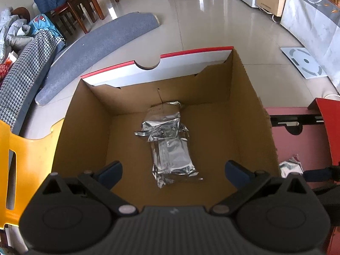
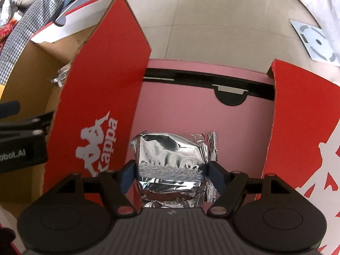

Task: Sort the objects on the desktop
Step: 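Lower the packet into the Kappa shoebox and open the right tool, then move the open right tool back over the cardboard box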

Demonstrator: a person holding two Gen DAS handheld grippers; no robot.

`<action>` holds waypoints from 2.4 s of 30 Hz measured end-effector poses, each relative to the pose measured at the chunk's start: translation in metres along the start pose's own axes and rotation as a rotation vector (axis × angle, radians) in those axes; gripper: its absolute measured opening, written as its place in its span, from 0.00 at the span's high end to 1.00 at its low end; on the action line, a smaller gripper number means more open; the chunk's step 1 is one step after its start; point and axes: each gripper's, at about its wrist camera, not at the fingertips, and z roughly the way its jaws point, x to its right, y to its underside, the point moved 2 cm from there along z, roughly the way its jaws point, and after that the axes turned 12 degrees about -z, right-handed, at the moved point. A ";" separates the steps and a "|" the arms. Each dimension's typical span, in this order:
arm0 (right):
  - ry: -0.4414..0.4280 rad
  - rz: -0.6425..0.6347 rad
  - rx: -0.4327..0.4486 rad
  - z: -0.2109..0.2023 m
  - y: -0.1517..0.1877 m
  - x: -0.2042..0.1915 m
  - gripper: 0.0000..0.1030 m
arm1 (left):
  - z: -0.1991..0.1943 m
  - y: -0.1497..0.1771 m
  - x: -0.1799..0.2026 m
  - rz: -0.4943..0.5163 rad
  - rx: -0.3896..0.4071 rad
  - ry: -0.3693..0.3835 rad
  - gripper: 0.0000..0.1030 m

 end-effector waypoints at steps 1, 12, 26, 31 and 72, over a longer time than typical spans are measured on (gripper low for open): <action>0.002 -0.002 -0.001 -0.001 0.001 -0.001 0.29 | 0.000 0.001 0.000 0.000 -0.001 0.002 0.00; 0.087 -0.009 0.081 -0.029 -0.005 -0.005 0.26 | 0.000 0.001 -0.004 -0.011 -0.019 0.015 0.00; 0.102 -0.094 0.272 -0.081 -0.029 -0.032 0.27 | -0.010 -0.015 -0.039 -0.104 0.010 -0.011 0.00; 0.092 -0.119 0.341 -0.098 -0.038 -0.044 0.27 | -0.009 -0.017 -0.056 -0.135 0.012 -0.039 0.00; 0.029 -0.241 0.199 -0.022 -0.069 -0.144 0.26 | 0.007 -0.046 -0.120 -0.151 0.023 -0.098 0.00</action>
